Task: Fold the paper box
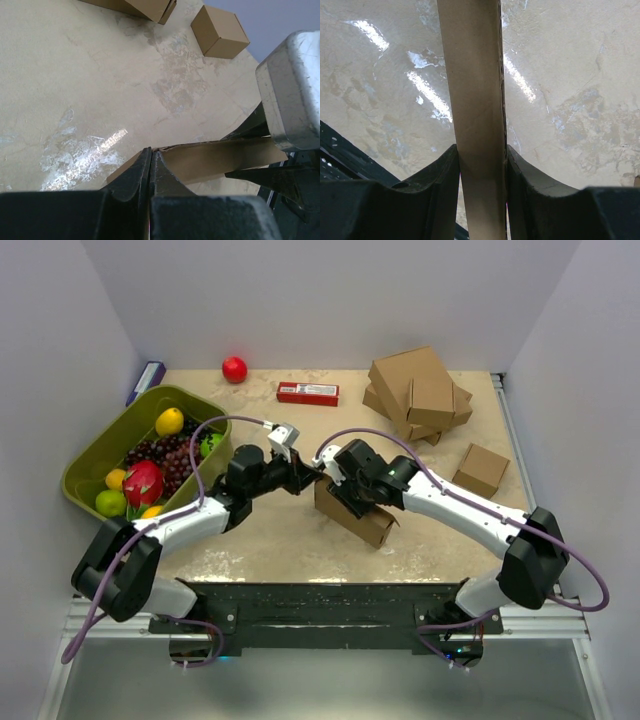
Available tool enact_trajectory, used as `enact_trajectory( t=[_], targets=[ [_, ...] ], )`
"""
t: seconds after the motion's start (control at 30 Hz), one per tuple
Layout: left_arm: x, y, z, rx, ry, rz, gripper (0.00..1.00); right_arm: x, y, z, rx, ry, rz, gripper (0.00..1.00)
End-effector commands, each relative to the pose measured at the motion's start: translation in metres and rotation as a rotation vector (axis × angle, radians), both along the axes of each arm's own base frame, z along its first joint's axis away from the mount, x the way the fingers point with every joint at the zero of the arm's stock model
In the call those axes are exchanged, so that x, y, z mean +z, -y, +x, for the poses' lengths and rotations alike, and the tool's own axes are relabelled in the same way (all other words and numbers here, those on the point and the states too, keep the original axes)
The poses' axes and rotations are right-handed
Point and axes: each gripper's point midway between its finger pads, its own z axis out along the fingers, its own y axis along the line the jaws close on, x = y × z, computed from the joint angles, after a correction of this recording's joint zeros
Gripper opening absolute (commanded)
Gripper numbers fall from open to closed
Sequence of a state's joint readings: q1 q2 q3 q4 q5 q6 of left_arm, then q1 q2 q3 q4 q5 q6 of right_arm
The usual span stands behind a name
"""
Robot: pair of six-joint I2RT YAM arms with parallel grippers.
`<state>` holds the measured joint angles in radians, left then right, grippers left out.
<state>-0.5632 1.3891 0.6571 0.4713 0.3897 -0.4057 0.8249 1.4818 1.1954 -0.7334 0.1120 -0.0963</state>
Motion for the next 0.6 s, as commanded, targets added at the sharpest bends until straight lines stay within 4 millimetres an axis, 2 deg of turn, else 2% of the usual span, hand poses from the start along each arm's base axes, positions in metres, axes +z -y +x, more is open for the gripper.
enact_trajectory(
  t=[0.0, 0.57],
  targets=[
    [-0.007, 0.003, -0.021, -0.043, -0.067, -0.031, 0.00, -0.002, 0.007, 0.019, -0.072, 0.068, -0.023, 0.06],
    [-0.027, -0.009, -0.032, -0.038, -0.054, 0.009, 0.00, 0.001, 0.009, 0.020, -0.080, 0.083, -0.027, 0.05]
  ],
)
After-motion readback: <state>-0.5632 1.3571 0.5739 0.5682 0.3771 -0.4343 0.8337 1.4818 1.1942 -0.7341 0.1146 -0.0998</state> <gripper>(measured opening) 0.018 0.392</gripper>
